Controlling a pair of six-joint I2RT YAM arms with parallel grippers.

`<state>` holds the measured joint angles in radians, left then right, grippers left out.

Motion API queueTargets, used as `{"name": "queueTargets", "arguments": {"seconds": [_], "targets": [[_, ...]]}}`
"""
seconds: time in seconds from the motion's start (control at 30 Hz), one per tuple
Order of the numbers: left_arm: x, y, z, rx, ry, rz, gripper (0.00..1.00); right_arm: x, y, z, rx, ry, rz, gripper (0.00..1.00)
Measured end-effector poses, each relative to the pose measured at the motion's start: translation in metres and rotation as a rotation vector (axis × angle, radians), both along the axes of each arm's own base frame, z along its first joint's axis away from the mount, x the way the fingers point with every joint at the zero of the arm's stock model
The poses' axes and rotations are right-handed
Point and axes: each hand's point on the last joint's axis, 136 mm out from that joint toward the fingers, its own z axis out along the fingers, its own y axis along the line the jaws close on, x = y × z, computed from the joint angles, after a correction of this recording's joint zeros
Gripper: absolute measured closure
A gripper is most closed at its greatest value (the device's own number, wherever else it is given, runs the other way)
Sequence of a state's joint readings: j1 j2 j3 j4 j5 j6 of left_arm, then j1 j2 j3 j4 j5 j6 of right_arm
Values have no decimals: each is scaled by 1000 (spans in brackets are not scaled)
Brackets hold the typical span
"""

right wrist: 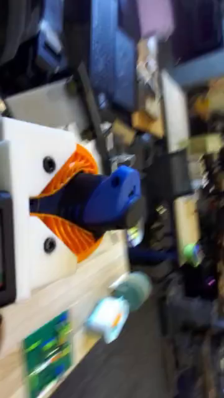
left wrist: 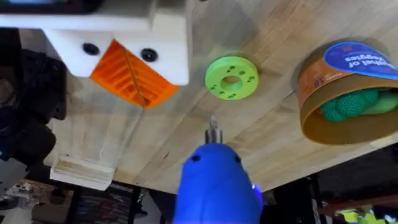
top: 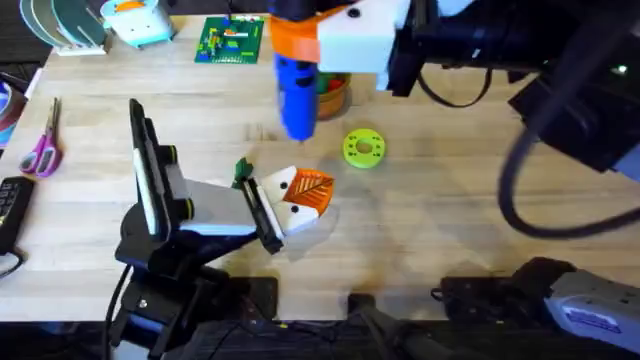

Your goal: Pick up the gripper from the table and insert it into the empty holder that is missing its gripper. Then pick up a screw, insert it into the mounting hole, and use the screwdriver to tighten it. Finally, clean up the table by picking up the vegetable and placing it into the bucket.

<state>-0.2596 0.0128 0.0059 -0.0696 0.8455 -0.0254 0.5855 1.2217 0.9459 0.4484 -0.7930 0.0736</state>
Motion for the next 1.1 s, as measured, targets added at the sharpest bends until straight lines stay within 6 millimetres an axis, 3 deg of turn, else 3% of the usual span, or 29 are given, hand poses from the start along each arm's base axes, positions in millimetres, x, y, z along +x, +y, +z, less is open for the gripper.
{"name": "queueTargets", "arguments": {"seconds": [0.1, 0.2, 0.37, 0.47, 0.6, 0.83, 1.03, 1.1], "targets": [[0, 0, 0, 0, 0, 0, 990, 35, -22, -36, -127, 24, -156, 923], [0, 0, 0, 0, 0, 0, 990, 79, -57, -69, -286, -28, -384, 923], [0, 0, 0, 0, 0, 0, 990, 159, -137, -120, -642, -198, -793, 924], [0, 0, 0, 0, 0, 0, 990, 186, -183, -156, -914, -273, -919, 924], [0, 0, 0, 0, 0, 0, 990, 202, -218, -206, -1259, -355, -916, 924], [0, 0, 0, 0, 0, 0, 990, 205, -236, -286, -1599, -398, -715, 925], [0, 0, 0, 0, 0, 0, 990, 198, -232, -314, -1675, -403, -614, 924], [0, 0, 0, 0, 0, 0, 990, 194, -231, -319, -1693, -398, -582, 880]]}}
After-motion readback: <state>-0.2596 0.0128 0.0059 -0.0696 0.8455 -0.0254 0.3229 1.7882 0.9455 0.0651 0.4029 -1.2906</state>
